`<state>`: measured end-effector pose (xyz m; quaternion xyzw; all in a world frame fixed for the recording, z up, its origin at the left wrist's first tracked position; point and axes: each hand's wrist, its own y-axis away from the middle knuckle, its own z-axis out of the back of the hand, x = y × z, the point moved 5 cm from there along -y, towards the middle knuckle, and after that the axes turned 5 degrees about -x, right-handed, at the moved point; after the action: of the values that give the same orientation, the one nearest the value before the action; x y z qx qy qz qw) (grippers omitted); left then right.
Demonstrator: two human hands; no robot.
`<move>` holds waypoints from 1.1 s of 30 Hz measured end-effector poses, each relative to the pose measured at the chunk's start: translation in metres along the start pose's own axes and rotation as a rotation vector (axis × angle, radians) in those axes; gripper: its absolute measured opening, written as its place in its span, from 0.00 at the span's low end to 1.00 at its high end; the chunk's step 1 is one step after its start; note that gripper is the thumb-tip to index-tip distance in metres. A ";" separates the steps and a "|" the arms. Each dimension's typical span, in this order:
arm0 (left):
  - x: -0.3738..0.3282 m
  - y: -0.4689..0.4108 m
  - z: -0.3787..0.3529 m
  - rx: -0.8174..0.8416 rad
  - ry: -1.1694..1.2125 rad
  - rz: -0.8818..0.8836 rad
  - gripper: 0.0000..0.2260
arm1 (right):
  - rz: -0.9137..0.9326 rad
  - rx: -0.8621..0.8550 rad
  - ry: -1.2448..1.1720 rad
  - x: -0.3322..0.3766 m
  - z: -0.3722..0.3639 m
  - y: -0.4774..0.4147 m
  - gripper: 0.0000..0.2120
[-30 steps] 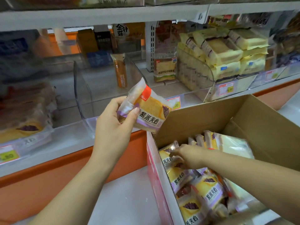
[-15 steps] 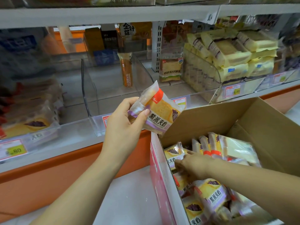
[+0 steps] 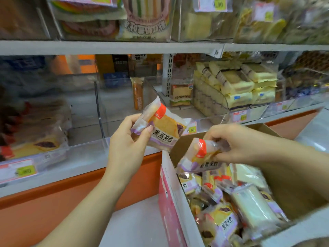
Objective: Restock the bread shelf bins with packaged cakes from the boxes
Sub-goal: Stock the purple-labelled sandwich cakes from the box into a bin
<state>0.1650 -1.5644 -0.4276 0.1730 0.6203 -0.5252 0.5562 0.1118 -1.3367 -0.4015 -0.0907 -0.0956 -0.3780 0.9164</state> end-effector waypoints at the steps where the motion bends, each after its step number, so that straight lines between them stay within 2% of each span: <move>1: -0.001 0.000 0.006 -0.012 0.004 0.001 0.10 | 0.039 -0.055 -0.050 0.014 0.011 -0.004 0.11; 3: -0.001 -0.001 0.015 -0.008 0.023 0.019 0.09 | 0.076 -0.128 -0.108 0.039 0.024 -0.015 0.14; 5: -0.001 -0.002 0.028 0.020 0.055 0.034 0.07 | 0.079 -0.139 -0.123 0.059 0.024 -0.030 0.11; 9: 0.007 -0.005 0.060 0.085 0.154 0.138 0.05 | 0.110 -0.084 -0.149 0.094 0.010 -0.066 0.10; 13: 0.018 -0.009 0.103 0.113 0.220 0.214 0.07 | 0.179 -0.003 -0.248 0.131 -0.005 -0.100 0.16; 18: 0.029 -0.012 0.152 0.053 0.242 0.239 0.05 | 0.265 -0.015 -0.310 0.174 -0.017 -0.136 0.15; 19: 0.029 -0.013 0.161 0.035 0.222 0.232 0.06 | 0.291 -0.033 -0.316 0.182 -0.018 -0.143 0.15; 22: 0.024 -0.021 0.187 0.013 0.145 0.165 0.18 | 0.377 -0.112 -0.312 0.201 -0.020 -0.165 0.14; 26: 0.017 -0.036 0.209 0.037 -0.168 0.082 0.23 | 0.499 -0.261 -0.183 0.222 -0.023 -0.197 0.12; 30: 0.023 -0.060 0.217 0.017 -0.421 0.036 0.25 | 0.520 -0.361 0.038 0.228 -0.028 -0.224 0.11; 33: 0.040 -0.076 0.220 0.074 -0.547 0.117 0.39 | 0.485 -0.334 0.075 0.226 -0.033 -0.240 0.10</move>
<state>0.2032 -1.7949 -0.3898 0.0805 0.4165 -0.5417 0.7257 0.1020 -1.6643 -0.3560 -0.2466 0.0265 -0.1614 0.9552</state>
